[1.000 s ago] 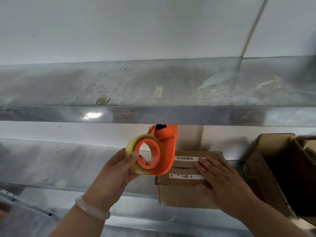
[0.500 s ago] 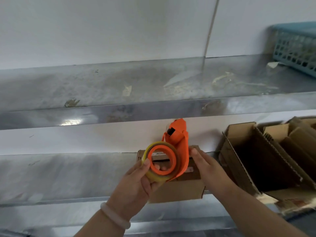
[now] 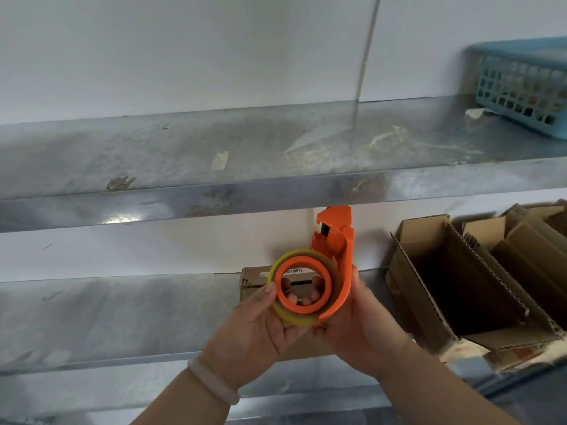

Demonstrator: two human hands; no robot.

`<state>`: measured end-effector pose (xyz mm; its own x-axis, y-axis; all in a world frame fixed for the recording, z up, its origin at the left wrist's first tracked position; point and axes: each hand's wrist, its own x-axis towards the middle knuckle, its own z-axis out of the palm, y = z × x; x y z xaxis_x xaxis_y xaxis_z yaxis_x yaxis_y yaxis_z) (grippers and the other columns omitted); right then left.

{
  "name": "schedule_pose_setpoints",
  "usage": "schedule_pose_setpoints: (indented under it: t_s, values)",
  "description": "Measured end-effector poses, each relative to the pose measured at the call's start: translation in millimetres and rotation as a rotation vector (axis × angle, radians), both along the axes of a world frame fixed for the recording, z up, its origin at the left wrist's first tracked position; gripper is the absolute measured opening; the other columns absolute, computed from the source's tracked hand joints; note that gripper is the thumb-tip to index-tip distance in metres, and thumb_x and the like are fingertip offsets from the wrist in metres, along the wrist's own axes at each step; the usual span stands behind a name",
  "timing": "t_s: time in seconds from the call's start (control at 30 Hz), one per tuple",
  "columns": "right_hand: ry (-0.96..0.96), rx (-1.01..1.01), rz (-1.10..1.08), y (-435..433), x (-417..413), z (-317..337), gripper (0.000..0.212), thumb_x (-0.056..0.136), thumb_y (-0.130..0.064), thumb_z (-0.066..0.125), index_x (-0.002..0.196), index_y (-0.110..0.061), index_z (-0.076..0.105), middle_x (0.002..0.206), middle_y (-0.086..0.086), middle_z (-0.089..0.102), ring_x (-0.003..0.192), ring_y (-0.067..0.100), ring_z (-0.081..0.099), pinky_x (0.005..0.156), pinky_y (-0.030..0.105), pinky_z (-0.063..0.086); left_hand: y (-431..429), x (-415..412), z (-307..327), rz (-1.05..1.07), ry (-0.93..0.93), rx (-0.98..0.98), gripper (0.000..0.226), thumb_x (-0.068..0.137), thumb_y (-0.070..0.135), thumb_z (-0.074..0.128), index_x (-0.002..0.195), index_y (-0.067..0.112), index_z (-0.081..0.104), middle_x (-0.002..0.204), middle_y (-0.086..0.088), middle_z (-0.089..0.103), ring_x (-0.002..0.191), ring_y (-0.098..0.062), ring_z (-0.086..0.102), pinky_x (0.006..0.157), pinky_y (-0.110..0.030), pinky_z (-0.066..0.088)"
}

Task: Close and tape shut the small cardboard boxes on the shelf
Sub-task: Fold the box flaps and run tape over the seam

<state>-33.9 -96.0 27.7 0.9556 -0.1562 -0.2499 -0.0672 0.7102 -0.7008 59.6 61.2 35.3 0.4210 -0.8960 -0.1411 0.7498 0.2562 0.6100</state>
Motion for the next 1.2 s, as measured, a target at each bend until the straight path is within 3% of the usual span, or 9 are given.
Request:
schedule_pose_setpoints:
  t_s: [0.17,0.23,0.37,0.5,0.67,0.87,1.0,1.13,1.2]
  values:
    - [-0.097,0.059,-0.073,-3,-4,3,0.052,0.097,-0.044,0.034,0.099,-0.015,0.077,0.095,0.010,0.075,0.101,0.028,0.069,0.092,0.043,0.050,2,7,4,-0.086,-0.109,0.119,0.058,0.085,0.029,0.075,0.132,0.000,0.058,0.139,-0.023,0.054,0.126,-0.033,0.056,0.095,-0.040,0.053]
    - [-0.151,0.084,-0.074,-7,-7,2,0.038,0.090,-0.043,0.059,0.102,-0.011,0.075,0.082,0.008,0.074,0.085,0.024,0.071,0.092,0.042,0.052,2,6,4,-0.099,-0.182,0.213,0.045,0.090,0.029,0.065,0.127,0.002,0.063,0.132,-0.021,0.060,0.119,-0.031,0.061,0.089,-0.038,0.057]
    - [-0.189,0.113,-0.099,-16,-10,-9,0.075,0.053,-0.041,0.096,0.113,-0.005,0.068,0.076,0.012,0.071,0.071,0.025,0.070,0.084,0.042,0.057,-3,1,4,-0.032,-0.427,0.378,0.041,0.091,0.026,0.053,0.127,0.006,0.062,0.126,-0.016,0.066,0.118,-0.030,0.063,0.096,-0.041,0.054]
    - [-0.156,-0.038,-0.088,-17,-18,-4,0.075,0.053,-0.046,0.094,0.108,-0.002,0.068,0.078,0.017,0.068,0.077,0.029,0.070,0.085,0.044,0.058,-8,-6,9,0.029,-0.582,0.410,0.048,0.089,0.036,0.059,0.133,0.016,0.058,0.125,-0.008,0.068,0.117,-0.025,0.063,0.100,-0.044,0.049]
    - [-0.079,-0.227,-0.045,-16,-26,6,0.088,0.054,-0.049,0.092,0.120,-0.001,0.061,0.095,0.017,0.071,0.087,0.026,0.070,0.083,0.036,0.058,-12,-6,14,-0.035,-0.690,0.401,0.102,0.064,0.072,0.075,0.150,0.036,0.033,0.141,0.007,0.056,0.131,-0.019,0.052,0.110,-0.049,0.039]
    - [-0.007,-0.477,0.003,-9,-31,7,0.086,0.064,-0.057,0.083,0.132,-0.013,0.055,0.124,0.011,0.067,0.118,0.027,0.062,0.107,0.047,0.043,-26,-25,16,0.049,-0.809,0.456,0.087,0.051,0.067,0.079,0.129,0.047,0.044,0.121,0.019,0.065,0.110,0.001,0.062,0.095,-0.028,0.052]
    - [0.005,-0.614,-0.017,-2,-34,13,0.085,0.067,-0.061,0.079,0.137,-0.023,0.049,0.127,0.005,0.066,0.120,0.024,0.061,0.108,0.052,0.041,-25,-23,7,0.122,-0.814,0.507,0.079,0.058,0.056,0.075,0.130,0.040,0.047,0.120,0.011,0.067,0.111,-0.010,0.064,0.100,-0.043,0.051]
    - [-0.018,-0.747,-0.071,-1,-34,14,0.103,0.068,-0.059,0.076,0.148,-0.050,0.012,0.124,-0.018,0.064,0.118,0.012,0.062,0.104,0.042,0.047,-21,-27,4,0.141,-0.746,0.490,0.073,0.062,0.055,0.075,0.128,0.039,0.051,0.120,0.007,0.069,0.112,-0.016,0.065,0.100,-0.046,0.049]
    - [-0.052,-0.778,-0.055,-1,-35,17,0.097,0.071,-0.055,0.074,0.145,-0.057,0.011,0.125,-0.018,0.064,0.117,0.011,0.062,0.100,0.038,0.048,-20,-28,4,0.135,-0.718,0.481,0.069,0.065,0.054,0.076,0.128,0.040,0.051,0.122,0.004,0.068,0.114,-0.020,0.064,0.101,-0.049,0.048]
